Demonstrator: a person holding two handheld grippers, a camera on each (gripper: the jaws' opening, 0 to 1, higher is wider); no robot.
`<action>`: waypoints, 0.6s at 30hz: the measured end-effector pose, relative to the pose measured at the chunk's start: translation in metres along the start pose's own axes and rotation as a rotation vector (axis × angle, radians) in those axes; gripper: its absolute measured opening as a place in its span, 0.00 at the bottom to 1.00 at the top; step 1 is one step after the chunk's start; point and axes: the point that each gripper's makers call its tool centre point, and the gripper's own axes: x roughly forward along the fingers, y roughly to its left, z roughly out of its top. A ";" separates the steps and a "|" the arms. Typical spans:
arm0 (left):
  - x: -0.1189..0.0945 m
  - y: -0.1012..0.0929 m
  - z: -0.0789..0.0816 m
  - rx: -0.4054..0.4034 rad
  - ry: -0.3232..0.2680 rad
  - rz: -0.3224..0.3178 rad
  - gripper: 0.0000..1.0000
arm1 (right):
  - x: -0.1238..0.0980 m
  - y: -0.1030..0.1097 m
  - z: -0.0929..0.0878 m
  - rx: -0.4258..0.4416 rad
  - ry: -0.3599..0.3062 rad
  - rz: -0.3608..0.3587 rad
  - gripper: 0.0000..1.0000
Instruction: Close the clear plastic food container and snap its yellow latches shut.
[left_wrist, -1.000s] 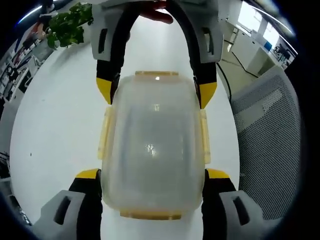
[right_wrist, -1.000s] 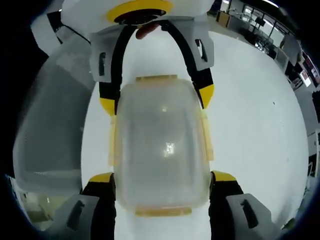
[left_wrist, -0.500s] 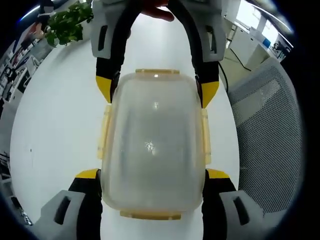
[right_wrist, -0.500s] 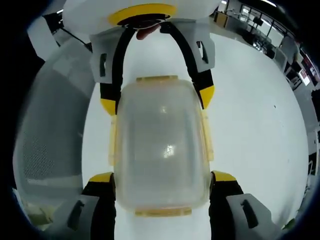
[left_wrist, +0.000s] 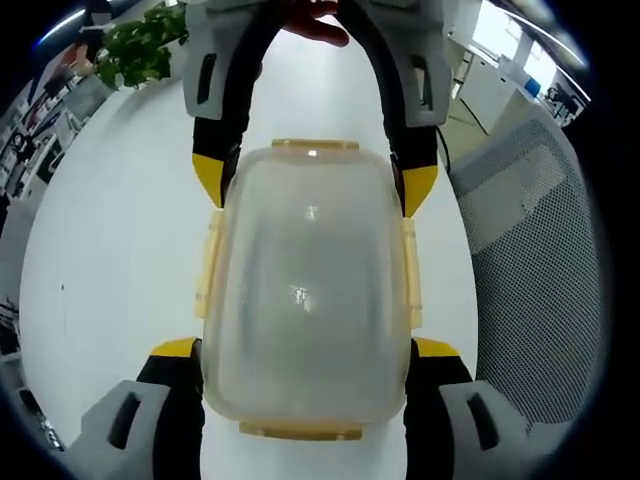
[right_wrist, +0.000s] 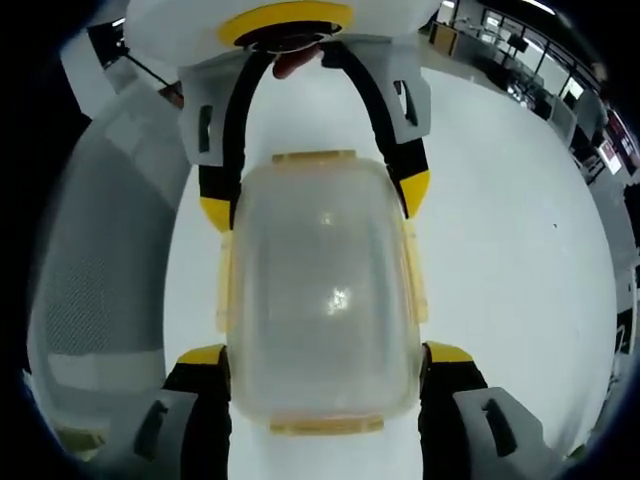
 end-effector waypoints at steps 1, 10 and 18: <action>-0.001 0.000 -0.001 -0.002 -0.007 0.000 0.83 | 0.001 0.000 0.002 -0.001 0.007 0.002 0.78; -0.005 0.000 -0.014 -0.021 -0.016 0.000 0.84 | 0.007 0.001 0.016 -0.013 0.043 0.008 0.78; -0.010 0.002 -0.030 -0.023 -0.001 -0.006 0.84 | 0.013 0.002 0.031 -0.010 0.036 0.001 0.78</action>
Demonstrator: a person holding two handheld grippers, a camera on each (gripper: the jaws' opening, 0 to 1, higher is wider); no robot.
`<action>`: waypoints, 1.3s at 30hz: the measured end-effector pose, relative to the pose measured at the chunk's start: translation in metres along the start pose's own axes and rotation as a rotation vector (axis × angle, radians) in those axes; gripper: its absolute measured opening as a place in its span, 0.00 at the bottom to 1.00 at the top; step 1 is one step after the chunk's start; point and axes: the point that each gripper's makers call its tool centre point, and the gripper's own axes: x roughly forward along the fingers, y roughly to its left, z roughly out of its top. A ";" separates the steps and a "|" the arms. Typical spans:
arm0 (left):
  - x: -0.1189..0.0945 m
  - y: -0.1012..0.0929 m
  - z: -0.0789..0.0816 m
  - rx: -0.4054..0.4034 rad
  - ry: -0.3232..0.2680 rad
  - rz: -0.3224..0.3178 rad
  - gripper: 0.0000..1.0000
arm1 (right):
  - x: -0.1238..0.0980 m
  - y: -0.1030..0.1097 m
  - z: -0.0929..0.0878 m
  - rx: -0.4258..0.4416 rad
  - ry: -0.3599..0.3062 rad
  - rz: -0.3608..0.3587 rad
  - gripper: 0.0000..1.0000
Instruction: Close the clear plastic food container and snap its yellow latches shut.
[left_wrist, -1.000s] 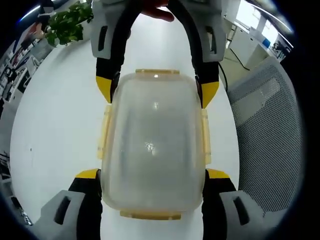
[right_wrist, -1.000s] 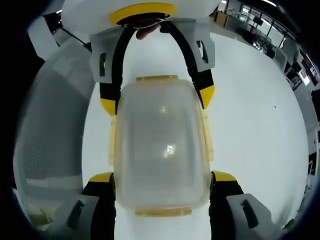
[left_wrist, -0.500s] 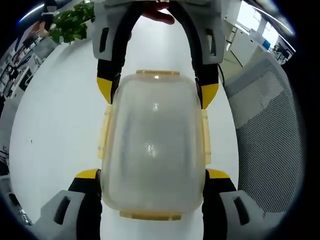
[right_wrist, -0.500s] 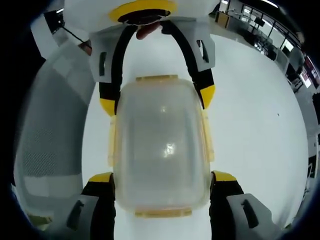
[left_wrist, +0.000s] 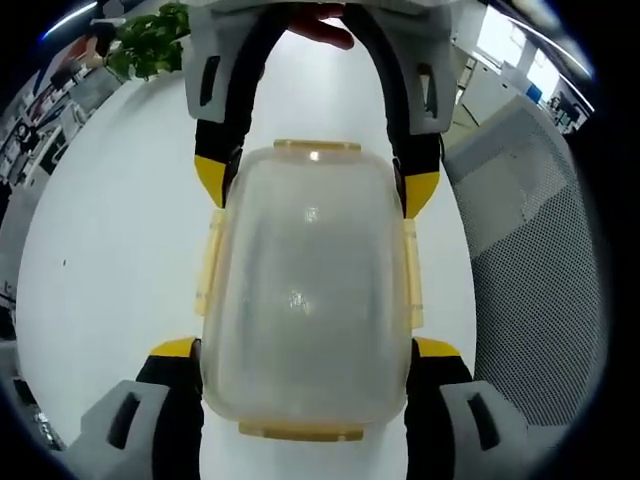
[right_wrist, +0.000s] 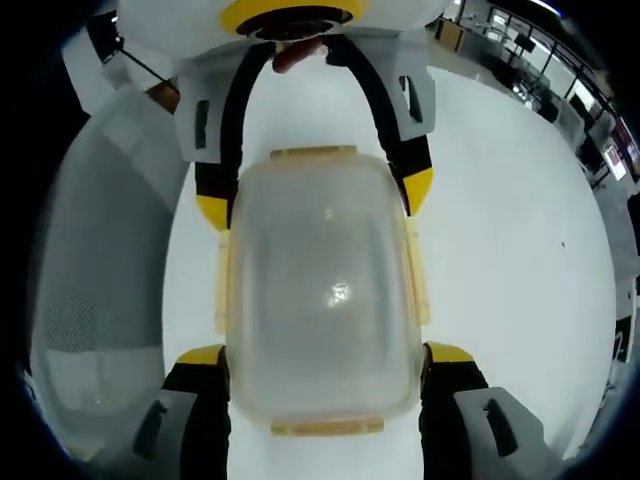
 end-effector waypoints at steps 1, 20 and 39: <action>0.000 0.000 -0.002 0.000 0.003 -0.001 0.84 | 0.001 0.000 0.001 0.000 -0.001 -0.001 0.78; -0.012 0.000 -0.032 -0.012 -0.017 -0.001 0.85 | 0.014 0.002 0.032 0.001 0.007 -0.001 0.79; -0.020 -0.003 -0.050 -0.006 -0.025 -0.009 0.86 | 0.022 0.006 0.051 0.011 0.034 -0.011 0.80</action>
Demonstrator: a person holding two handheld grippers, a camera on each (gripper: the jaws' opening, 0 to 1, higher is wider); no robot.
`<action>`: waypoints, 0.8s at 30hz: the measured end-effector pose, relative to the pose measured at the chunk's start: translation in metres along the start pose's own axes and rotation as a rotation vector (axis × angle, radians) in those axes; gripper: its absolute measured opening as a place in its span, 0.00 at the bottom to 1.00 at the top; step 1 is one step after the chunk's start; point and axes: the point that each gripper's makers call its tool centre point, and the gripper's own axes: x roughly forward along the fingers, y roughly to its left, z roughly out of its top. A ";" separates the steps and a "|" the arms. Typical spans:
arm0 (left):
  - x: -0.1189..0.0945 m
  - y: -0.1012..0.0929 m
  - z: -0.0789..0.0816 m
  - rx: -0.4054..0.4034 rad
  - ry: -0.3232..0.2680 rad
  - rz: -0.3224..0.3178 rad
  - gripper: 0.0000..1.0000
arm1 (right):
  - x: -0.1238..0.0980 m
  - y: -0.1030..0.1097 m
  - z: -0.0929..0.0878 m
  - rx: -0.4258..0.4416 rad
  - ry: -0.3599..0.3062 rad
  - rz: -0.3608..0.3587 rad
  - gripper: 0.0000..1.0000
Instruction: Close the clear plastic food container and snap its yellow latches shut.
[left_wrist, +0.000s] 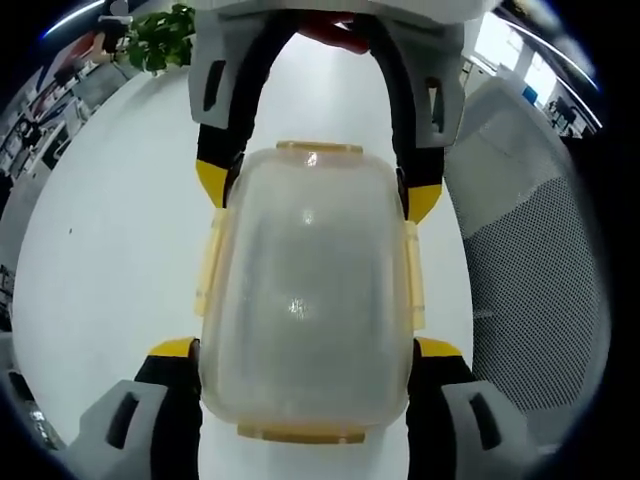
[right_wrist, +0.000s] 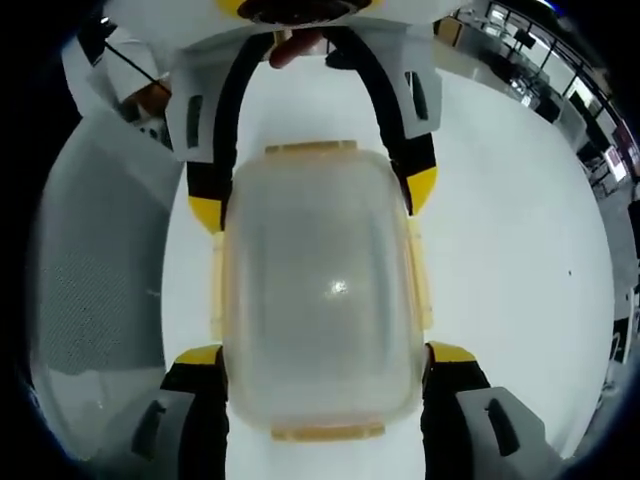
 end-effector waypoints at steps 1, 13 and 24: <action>0.000 0.000 0.000 0.000 0.001 0.001 0.86 | 0.000 0.000 0.000 0.000 0.001 0.000 0.80; 0.001 0.001 -0.001 0.001 0.009 0.002 0.86 | 0.001 0.000 0.000 -0.005 -0.013 0.005 0.81; 0.003 0.001 0.000 0.002 0.009 -0.005 0.87 | 0.002 0.000 0.001 -0.007 -0.014 0.011 0.81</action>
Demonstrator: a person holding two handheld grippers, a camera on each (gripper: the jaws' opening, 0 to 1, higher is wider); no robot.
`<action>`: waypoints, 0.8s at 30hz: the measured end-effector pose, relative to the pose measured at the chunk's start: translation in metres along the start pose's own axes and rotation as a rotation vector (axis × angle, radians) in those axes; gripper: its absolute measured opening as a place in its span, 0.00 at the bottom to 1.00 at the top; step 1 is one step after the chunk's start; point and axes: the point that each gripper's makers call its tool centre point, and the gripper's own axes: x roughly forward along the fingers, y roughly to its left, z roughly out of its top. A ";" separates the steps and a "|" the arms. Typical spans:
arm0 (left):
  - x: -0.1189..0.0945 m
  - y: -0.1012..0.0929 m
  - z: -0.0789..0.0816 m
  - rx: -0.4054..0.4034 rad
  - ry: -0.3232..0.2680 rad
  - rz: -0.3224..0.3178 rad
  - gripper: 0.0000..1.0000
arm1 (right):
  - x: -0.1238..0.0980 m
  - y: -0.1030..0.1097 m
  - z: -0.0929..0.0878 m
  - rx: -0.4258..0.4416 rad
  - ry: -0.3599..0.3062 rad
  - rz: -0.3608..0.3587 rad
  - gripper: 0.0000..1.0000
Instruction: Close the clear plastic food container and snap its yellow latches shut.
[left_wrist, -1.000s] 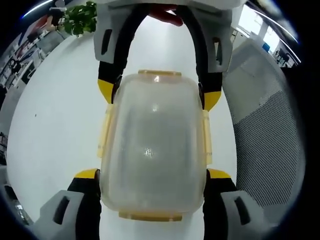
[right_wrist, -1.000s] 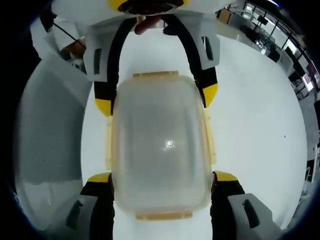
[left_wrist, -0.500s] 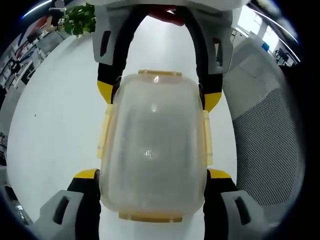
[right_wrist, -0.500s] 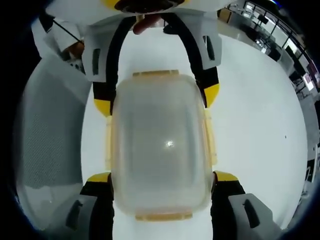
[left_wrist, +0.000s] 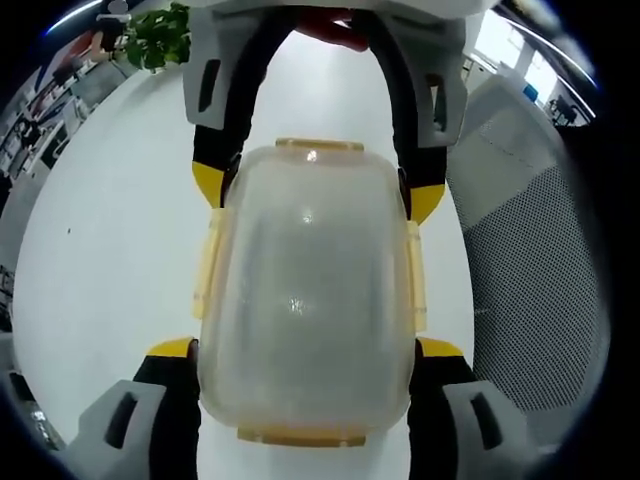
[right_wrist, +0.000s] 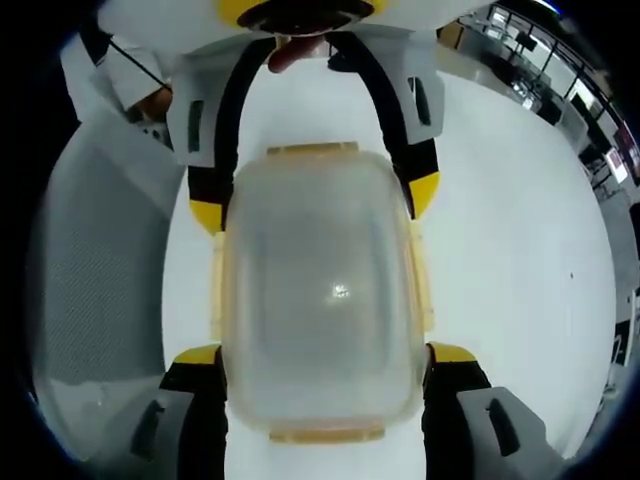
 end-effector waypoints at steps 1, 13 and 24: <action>0.000 0.000 0.000 0.000 0.000 -0.001 0.87 | 0.000 0.000 0.000 0.000 -0.001 0.003 0.81; 0.001 0.001 0.001 0.005 -0.012 -0.004 0.88 | 0.002 -0.001 0.000 -0.004 0.007 0.015 0.82; 0.001 0.017 0.000 0.005 -0.003 -0.004 0.88 | 0.003 -0.017 0.002 0.004 -0.002 0.013 0.83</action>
